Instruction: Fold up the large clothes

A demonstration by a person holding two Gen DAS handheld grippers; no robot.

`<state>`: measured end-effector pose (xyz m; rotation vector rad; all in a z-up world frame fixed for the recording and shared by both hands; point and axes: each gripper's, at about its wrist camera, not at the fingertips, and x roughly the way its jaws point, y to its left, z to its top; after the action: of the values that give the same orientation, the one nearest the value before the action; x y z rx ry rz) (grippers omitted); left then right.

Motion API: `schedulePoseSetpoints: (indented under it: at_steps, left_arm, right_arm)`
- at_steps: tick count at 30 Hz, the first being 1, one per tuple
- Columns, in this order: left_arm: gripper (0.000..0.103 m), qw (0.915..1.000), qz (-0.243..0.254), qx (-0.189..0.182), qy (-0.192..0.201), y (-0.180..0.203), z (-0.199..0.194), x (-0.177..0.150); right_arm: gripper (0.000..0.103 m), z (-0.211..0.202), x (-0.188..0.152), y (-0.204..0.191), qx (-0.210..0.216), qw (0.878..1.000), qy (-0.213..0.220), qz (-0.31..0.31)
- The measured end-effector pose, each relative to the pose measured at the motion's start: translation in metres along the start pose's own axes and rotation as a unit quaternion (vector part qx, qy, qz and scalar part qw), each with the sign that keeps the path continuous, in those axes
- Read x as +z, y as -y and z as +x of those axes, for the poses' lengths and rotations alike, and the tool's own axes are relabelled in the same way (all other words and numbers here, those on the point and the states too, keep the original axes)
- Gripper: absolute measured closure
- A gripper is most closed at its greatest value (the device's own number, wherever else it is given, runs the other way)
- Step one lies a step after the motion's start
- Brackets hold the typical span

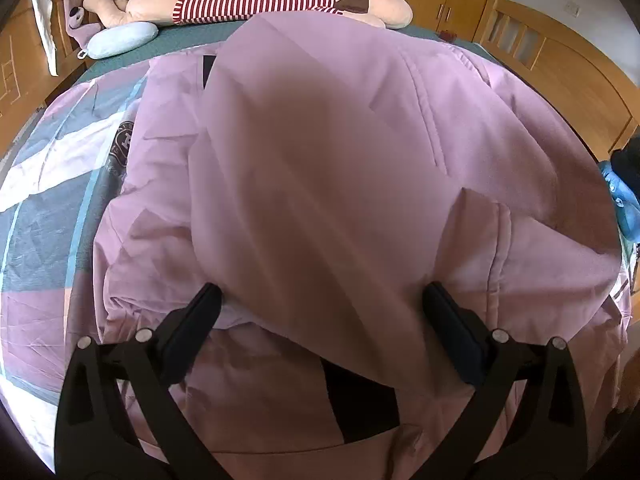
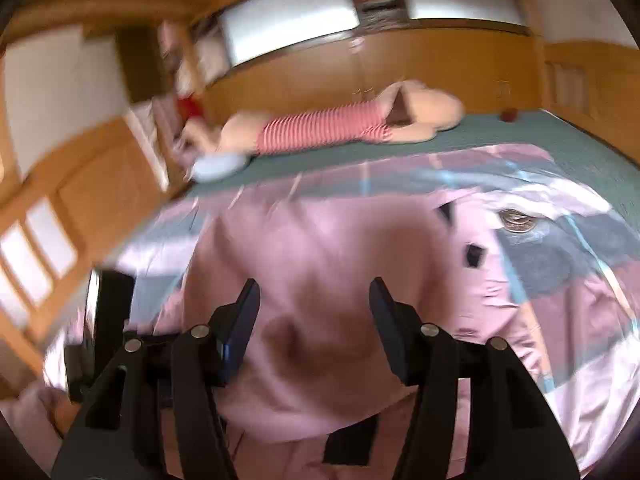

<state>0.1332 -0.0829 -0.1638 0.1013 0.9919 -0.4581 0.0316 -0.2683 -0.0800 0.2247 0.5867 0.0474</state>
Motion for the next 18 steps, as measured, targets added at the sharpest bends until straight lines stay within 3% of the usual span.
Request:
schedulePoseSetpoints:
  at_steps: [2,4,6,12,15,18]
  left_arm:
    - [0.002,1.0000,-0.002,-0.003,-0.002,-0.002,0.000,-0.002]
    - [0.002,0.9999,-0.006,-0.010,-0.006,-0.004,0.002,-0.002]
    - [0.002,0.9997,-0.005,-0.022,-0.010,-0.004,0.002,-0.002]
    - [0.002,0.9997,0.015,0.002,0.018,0.007,-0.012,-0.005]
    - [0.002,0.9991,0.032,0.022,0.016,0.012,-0.010,-0.007]
    - [0.002,0.9982,0.038,0.046,0.003,0.013,0.002,-0.008]
  right_arm:
    - [0.057,0.026,-0.013,0.001,-0.042,0.997,-0.062,-0.015]
    - [0.070,0.055,-0.030,0.020,-0.118,0.984,-0.132,-0.019]
    - [0.073,0.067,-0.041,0.037,-0.125,0.980,-0.158,-0.008]
    - [0.072,0.064,-0.055,0.020,-0.173,0.969,-0.154,-0.088]
    - [0.069,0.062,-0.050,0.026,-0.150,0.974,-0.153,-0.066]
    - [0.056,0.045,-0.036,0.028,-0.097,0.988,-0.119,-0.006]
